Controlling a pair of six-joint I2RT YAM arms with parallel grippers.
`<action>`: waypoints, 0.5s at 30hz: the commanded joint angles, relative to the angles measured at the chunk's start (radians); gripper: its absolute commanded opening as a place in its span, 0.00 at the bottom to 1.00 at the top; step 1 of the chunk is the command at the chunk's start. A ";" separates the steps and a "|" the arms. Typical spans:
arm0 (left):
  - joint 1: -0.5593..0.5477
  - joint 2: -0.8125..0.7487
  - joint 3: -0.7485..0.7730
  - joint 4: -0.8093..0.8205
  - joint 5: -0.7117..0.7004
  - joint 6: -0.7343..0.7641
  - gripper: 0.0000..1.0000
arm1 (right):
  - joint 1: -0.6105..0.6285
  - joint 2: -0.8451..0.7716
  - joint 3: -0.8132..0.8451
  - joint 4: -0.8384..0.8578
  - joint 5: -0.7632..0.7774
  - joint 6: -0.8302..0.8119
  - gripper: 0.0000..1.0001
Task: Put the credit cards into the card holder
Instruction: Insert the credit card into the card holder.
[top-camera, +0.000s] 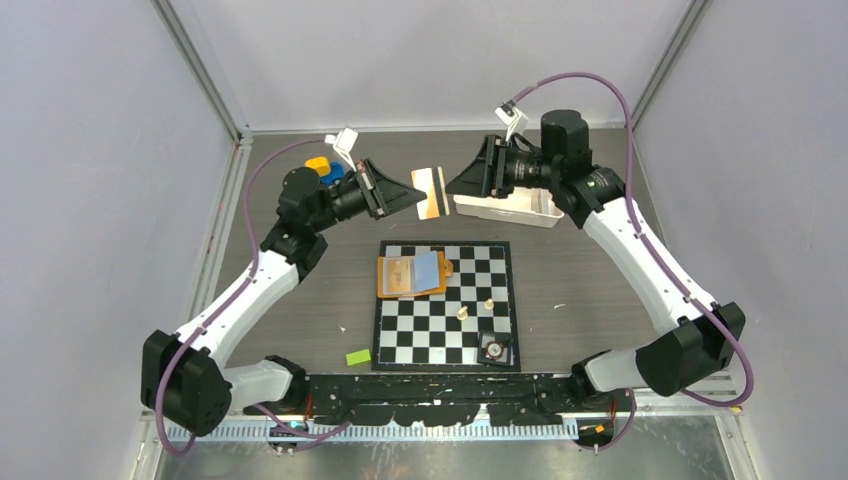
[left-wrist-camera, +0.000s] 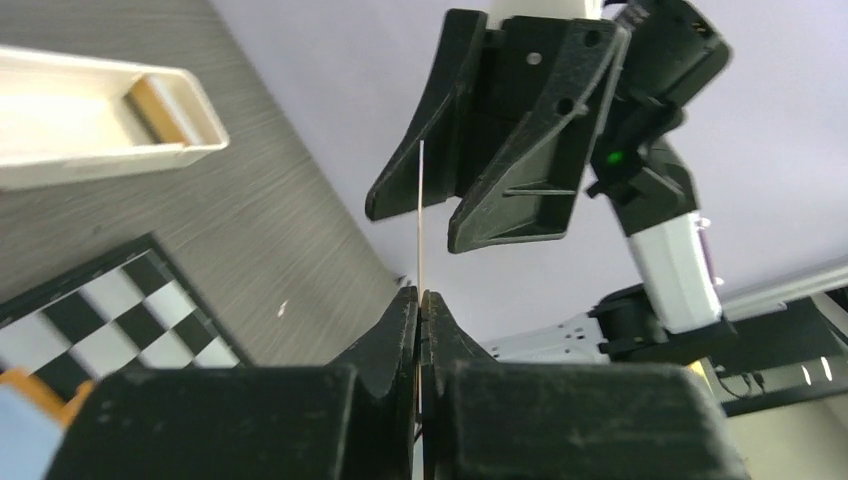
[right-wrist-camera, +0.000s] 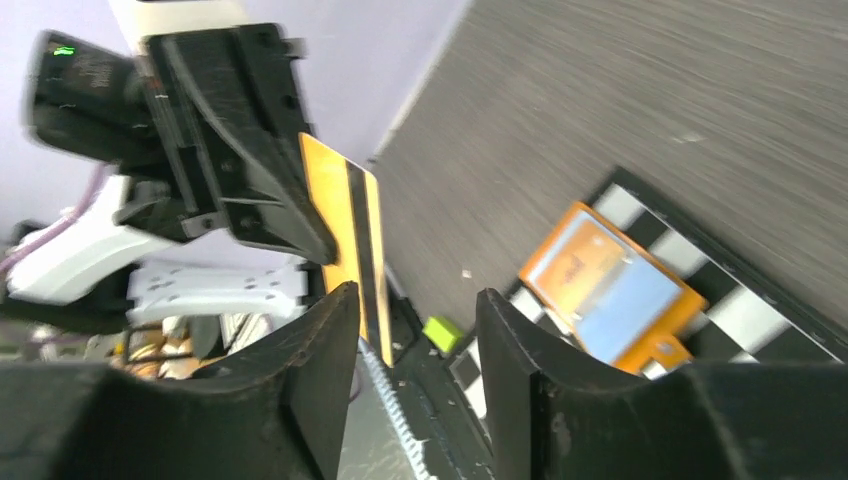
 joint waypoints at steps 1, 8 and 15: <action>0.079 -0.019 -0.037 -0.195 0.045 0.087 0.00 | 0.015 0.048 0.011 -0.243 0.278 -0.078 0.56; 0.152 0.063 0.051 -0.668 0.044 0.385 0.00 | 0.187 0.120 -0.135 -0.284 0.569 -0.005 0.65; 0.155 0.160 0.008 -0.692 0.067 0.419 0.00 | 0.241 0.162 -0.320 -0.021 0.462 0.166 0.56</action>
